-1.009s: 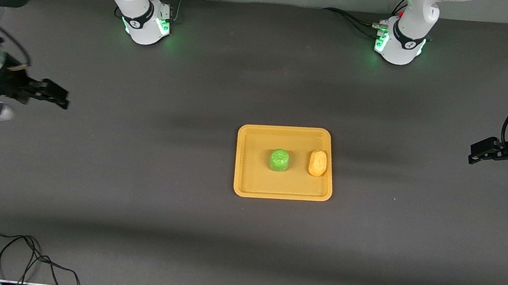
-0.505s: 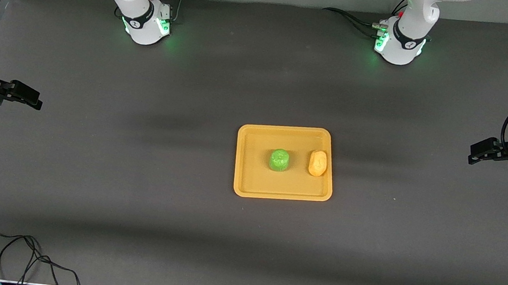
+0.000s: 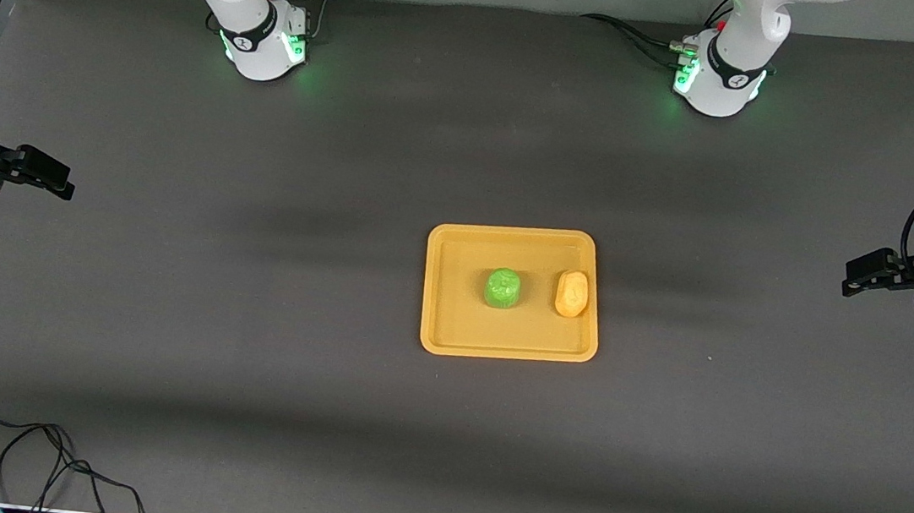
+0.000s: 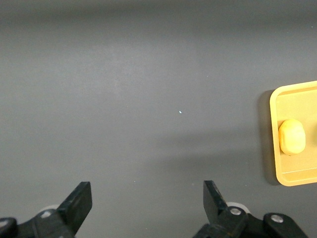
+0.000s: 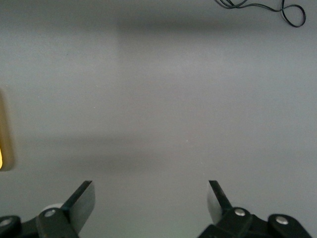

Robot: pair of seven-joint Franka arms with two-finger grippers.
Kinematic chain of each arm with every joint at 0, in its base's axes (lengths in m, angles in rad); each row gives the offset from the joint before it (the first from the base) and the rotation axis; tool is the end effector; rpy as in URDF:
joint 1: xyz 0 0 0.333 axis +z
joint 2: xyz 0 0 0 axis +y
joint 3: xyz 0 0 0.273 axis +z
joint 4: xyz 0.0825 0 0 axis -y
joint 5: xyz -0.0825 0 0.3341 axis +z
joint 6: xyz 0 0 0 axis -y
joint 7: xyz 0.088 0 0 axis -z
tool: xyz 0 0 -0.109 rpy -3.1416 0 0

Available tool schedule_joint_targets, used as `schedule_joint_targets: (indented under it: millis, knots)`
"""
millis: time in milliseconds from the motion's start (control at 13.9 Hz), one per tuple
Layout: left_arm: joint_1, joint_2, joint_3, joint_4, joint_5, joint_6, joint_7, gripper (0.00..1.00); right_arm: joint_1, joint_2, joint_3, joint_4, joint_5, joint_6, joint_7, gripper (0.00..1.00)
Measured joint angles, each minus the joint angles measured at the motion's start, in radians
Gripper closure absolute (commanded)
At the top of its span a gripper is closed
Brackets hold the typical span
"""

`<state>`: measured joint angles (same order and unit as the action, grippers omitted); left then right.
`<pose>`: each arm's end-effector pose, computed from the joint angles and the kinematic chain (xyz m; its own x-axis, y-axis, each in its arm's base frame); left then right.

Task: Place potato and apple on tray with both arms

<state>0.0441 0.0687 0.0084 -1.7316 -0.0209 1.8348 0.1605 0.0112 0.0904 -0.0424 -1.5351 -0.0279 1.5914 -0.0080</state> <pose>0.5362 0.0263 0.4981 0.9940 -0.1024 0.0372 -0.1030 -0.9946 0.0140 0.5288 -0.0186 0.5497 0.9992 -0.0226 -0.0343 -0.0215 -0.9993 0.0314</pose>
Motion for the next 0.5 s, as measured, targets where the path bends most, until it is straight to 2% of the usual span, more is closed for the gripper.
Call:
schedule_joint_targets:
  millis: [505]
  knots:
    - [-0.001,0.008,-0.002,0.000,0.000,0.002,0.000,0.00,-0.001,0.000,-0.003,0.000,0.041,-0.001,0.000,0.00]
